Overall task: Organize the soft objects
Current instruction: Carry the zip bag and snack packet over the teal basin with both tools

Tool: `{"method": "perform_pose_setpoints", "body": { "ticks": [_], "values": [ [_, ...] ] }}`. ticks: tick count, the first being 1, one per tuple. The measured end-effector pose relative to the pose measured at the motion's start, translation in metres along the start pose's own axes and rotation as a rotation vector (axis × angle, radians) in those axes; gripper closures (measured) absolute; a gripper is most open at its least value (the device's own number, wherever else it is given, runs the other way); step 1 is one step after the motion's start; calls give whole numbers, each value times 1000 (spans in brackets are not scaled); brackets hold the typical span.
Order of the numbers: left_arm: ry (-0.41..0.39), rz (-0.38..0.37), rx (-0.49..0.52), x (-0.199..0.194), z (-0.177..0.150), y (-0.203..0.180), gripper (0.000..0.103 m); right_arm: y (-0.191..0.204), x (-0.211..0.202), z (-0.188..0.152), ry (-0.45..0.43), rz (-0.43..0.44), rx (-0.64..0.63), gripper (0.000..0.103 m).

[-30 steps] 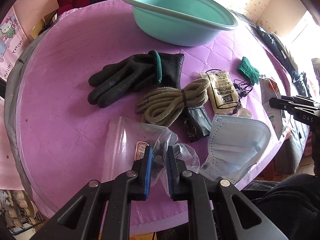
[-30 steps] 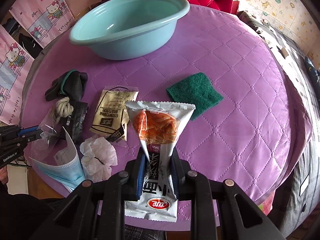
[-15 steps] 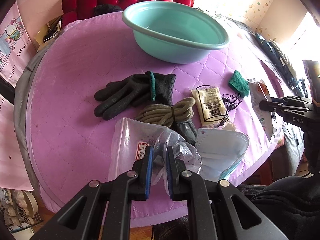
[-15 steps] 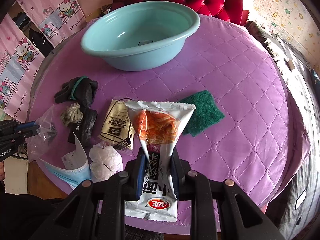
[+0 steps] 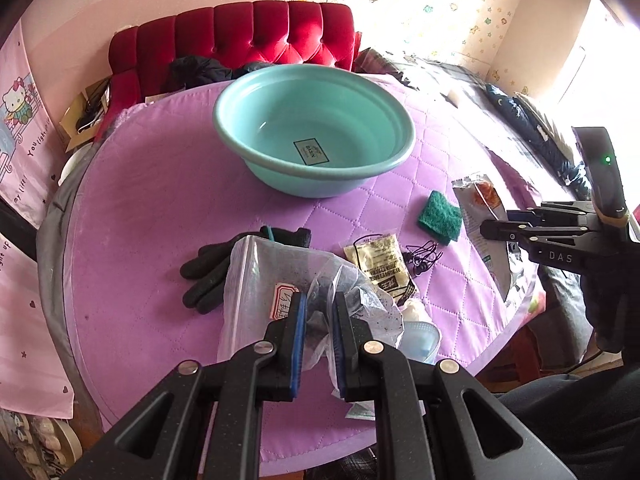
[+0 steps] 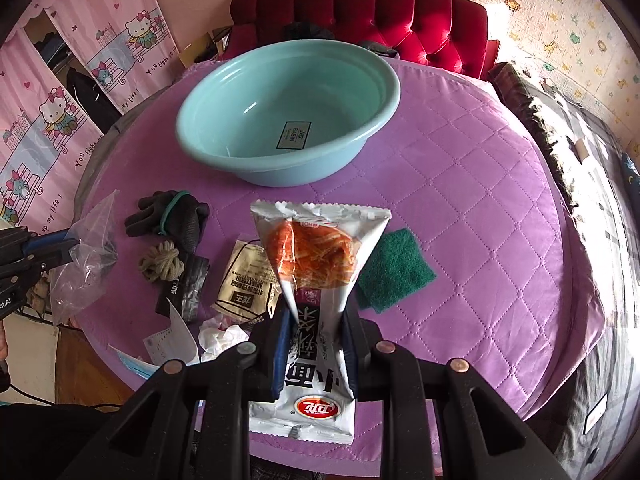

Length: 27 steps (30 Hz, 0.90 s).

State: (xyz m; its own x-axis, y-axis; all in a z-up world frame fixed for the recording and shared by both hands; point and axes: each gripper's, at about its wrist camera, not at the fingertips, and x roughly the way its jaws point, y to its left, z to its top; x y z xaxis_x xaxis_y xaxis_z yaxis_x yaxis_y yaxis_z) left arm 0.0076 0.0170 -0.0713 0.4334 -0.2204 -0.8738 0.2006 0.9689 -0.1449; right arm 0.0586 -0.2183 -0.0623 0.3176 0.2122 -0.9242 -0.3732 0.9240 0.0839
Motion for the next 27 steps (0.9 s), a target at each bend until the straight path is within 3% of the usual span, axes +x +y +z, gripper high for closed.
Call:
{"method": "perform_pose_setpoints", "body": {
  "ticks": [27],
  "values": [
    [-114, 24, 123, -1, 82, -21, 90, 9, -13, 93, -118, 8, -28, 79]
  ]
}}
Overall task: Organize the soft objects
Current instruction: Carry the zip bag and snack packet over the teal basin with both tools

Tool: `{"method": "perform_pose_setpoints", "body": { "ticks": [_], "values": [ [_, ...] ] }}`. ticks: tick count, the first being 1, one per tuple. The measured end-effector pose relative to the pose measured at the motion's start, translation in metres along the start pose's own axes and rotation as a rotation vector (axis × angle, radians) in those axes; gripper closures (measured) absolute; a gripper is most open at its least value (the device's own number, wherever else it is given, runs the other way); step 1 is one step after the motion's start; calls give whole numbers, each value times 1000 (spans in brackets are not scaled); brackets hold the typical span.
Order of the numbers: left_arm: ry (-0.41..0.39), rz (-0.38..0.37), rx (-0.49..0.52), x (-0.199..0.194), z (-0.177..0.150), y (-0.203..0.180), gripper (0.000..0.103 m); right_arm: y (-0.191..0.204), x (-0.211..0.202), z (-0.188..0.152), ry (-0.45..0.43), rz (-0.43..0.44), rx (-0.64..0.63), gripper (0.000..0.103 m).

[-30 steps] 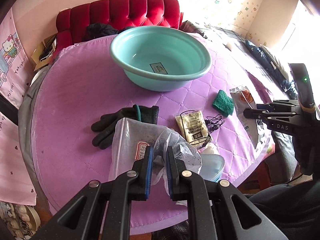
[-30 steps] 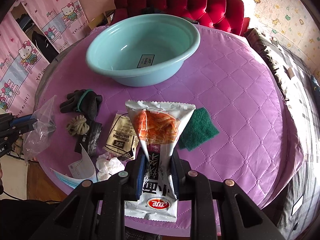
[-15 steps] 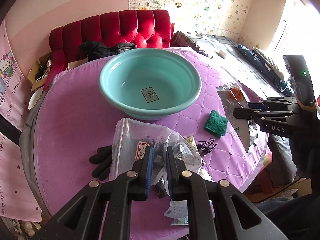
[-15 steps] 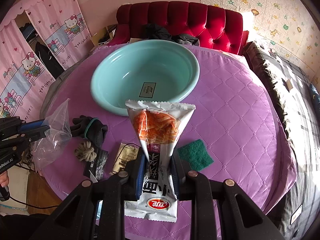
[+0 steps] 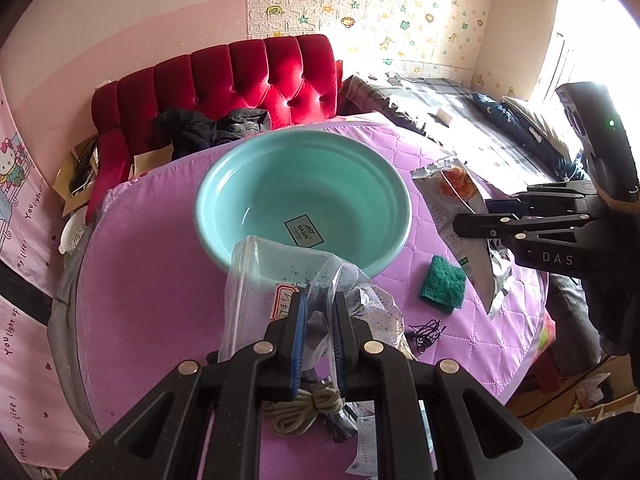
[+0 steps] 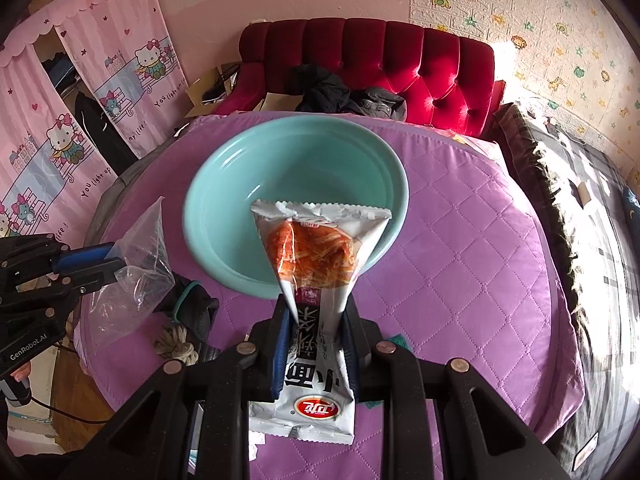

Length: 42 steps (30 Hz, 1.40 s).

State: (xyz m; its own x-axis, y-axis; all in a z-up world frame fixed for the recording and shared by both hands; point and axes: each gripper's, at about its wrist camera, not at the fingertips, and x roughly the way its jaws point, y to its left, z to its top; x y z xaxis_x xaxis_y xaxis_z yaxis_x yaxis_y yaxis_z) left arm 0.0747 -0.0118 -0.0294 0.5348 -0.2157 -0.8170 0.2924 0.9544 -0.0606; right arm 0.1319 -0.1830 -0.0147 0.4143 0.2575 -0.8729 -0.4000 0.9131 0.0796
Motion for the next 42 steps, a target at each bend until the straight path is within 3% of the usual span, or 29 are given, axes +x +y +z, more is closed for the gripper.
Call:
{"method": "perform_pose_setpoints", "body": {
  "ticks": [25, 42],
  "values": [
    [-12, -29, 16, 76, 73, 26, 90, -14, 72, 89, -13, 38, 71, 79],
    [61, -29, 27, 154, 85, 36, 90, -23, 157, 106, 51, 8, 81, 78]
  ]
}}
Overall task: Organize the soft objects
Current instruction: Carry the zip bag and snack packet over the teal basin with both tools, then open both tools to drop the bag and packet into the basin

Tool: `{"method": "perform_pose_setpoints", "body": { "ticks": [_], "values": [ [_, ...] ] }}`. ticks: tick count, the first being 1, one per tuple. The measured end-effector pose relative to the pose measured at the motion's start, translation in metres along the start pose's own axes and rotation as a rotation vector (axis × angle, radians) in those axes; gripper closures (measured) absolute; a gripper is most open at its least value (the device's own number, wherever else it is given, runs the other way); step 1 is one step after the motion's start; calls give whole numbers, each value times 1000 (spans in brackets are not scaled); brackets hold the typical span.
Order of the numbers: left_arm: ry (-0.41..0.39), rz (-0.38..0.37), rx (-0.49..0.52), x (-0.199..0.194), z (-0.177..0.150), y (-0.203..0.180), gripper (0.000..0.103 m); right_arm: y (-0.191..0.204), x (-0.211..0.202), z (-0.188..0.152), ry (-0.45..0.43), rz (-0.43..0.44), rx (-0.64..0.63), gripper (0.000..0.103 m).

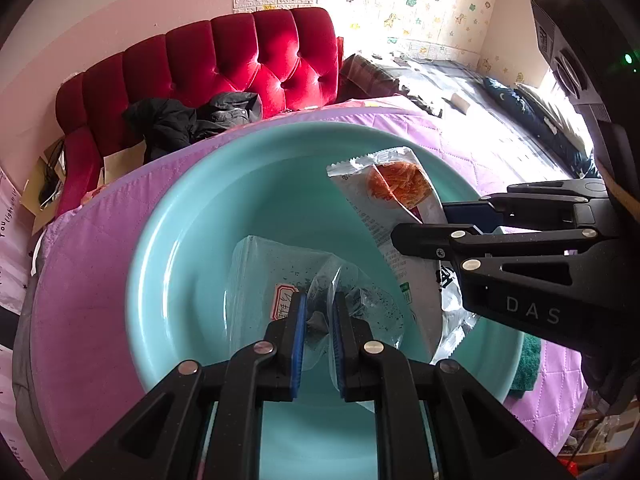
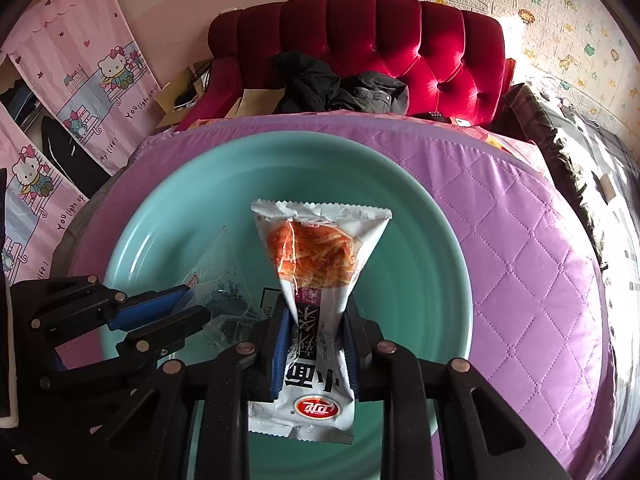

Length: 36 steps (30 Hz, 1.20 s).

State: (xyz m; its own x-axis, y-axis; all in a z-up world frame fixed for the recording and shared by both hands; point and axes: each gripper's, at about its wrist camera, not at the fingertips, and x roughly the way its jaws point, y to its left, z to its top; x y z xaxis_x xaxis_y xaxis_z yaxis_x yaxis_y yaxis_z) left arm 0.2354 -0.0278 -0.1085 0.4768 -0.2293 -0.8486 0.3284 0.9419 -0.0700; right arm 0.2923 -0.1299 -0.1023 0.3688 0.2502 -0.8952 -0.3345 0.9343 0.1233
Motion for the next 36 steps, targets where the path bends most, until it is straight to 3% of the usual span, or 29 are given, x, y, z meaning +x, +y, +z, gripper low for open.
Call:
{"method": "perform_pose_setpoints", "body": {
  "ticks": [13, 15, 16, 17, 20, 22, 23, 24, 31, 36],
  "values": [
    [56, 34, 8, 35, -5, 2, 88, 5, 20, 2, 20, -23, -19, 73],
    [47, 55, 15, 34, -5, 1, 79, 8, 19, 1, 14, -31, -24, 65],
    [43, 65, 16, 33, -5, 1, 62, 8, 17, 2, 7, -41, -26, 57],
    [41, 72, 14, 33, -6, 1, 38, 9, 15, 3, -1, -52, -29, 53],
    [27, 91, 7, 30, -5, 1, 14, 10, 10, 6, -19, -75, -38, 31],
    [12, 97, -6, 26, -4, 3, 11, 10, 5, 6, -36, -77, -36, 5],
    [8, 107, -12, 25, -3, 3, 4, 9, 3, 6, -43, -73, -33, 1],
    [4, 113, -15, 24, -3, 3, 0, 9, 0, 6, -49, -72, -30, 0],
    [-35, 160, -42, 6, -10, 6, 0, 6, -19, -1, -78, -61, -19, 0],
    [-47, 152, -61, -12, -18, 8, 0, 3, -40, -11, -113, -83, 0, 0]
  ]
}}
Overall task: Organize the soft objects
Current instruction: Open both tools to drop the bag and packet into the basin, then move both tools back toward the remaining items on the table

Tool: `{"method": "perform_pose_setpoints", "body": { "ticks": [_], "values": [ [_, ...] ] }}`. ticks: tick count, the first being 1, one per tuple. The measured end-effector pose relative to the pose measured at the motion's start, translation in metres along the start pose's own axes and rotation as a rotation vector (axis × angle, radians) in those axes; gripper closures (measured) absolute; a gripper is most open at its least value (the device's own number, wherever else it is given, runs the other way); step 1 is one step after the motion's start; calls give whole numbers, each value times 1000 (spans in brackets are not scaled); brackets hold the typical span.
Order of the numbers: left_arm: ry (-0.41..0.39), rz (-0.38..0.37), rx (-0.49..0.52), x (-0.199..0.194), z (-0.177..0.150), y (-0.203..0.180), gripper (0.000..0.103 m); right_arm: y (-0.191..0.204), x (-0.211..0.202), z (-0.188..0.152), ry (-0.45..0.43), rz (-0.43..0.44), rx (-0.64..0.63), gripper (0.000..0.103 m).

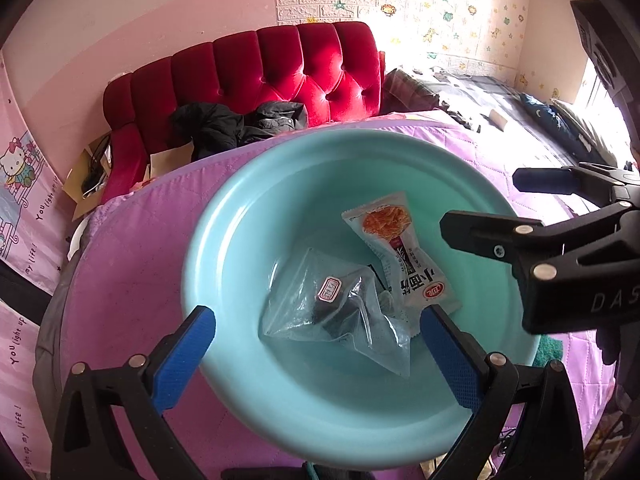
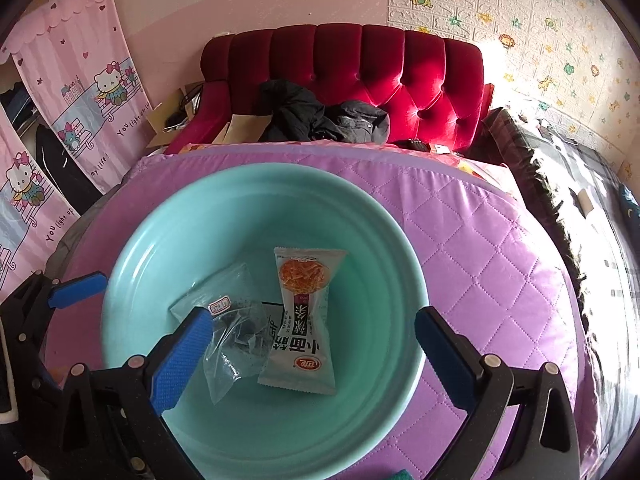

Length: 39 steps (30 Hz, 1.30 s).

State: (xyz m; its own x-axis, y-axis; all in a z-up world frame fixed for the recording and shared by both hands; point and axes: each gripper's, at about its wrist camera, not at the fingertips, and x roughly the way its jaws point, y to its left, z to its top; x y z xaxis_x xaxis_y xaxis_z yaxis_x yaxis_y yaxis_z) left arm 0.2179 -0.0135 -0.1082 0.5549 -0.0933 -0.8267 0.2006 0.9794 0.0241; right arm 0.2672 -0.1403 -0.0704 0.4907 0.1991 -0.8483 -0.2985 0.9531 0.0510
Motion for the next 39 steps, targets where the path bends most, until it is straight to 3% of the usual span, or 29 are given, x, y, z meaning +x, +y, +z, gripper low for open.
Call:
{"method": "perform_pose_setpoints", "body": {
  "ticks": [10, 22, 39],
  "values": [
    [-17, 16, -43, -42, -27, 4, 0, 3, -45, -30, -25, -18, -42, 0],
    [-23, 44, -39, -85, -83, -5, 0, -1, -86, -79, -36, -40, -36, 0],
    [27, 58, -85, -99, -164, -6, 0, -3, -105, -147, -9, -24, -8, 0]
  ]
}}
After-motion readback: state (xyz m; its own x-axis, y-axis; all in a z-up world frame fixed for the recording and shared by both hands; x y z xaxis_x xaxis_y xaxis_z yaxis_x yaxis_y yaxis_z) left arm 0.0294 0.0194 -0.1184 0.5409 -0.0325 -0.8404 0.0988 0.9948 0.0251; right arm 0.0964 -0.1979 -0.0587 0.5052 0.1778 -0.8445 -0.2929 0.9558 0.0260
